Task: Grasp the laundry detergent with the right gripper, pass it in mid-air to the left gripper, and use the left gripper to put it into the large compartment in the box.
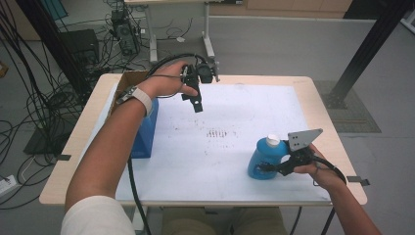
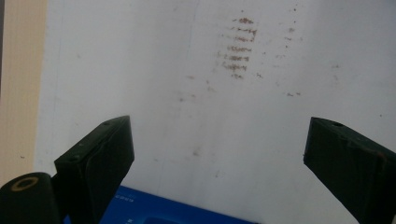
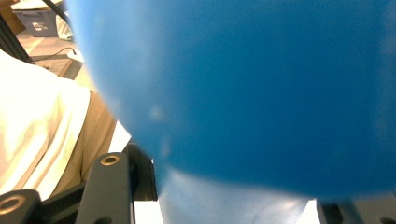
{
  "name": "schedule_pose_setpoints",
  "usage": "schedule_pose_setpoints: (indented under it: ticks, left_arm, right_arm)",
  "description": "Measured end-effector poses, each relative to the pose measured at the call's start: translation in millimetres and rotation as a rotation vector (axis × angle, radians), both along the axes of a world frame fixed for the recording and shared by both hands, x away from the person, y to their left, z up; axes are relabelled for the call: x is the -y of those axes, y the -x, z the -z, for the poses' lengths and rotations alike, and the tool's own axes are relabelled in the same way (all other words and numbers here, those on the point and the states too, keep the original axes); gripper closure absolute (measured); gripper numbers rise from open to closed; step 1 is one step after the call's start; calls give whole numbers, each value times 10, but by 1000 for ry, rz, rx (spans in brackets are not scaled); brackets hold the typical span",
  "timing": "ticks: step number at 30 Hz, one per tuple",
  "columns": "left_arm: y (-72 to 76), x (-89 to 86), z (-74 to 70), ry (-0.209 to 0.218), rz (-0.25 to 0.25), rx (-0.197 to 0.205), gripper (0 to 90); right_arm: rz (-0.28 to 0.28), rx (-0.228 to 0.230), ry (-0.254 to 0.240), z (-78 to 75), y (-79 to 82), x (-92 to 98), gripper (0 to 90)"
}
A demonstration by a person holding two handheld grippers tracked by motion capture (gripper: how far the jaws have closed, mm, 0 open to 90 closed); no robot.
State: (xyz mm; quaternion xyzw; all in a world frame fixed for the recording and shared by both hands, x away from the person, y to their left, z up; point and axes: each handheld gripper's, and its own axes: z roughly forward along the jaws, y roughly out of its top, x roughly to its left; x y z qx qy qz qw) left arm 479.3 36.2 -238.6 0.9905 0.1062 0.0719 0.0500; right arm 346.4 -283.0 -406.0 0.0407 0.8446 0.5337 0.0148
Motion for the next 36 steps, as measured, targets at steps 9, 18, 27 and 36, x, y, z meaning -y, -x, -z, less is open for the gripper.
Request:
schedule_pose_setpoints:
  ticks: [9, 18, 27, 36]
  left_arm:
    - [115, 5, -69, 6, 16, 9, 87]
    - [224, 9, -156, 35, 16, 16, 74]
    - [309, -6, -264, 58, -13, 13, 63]
    - [459, 40, -382, 78, 29, 8, 60]
  right_arm:
    - [-2, -5, 0, -33, -2, -30, 432]
    - [1, -20, -15, -152, -48, -47, 433]
    - [-3, -17, -7, -287, -74, -78, 433]
    - [-10, -22, -27, -417, -109, -131, 433]
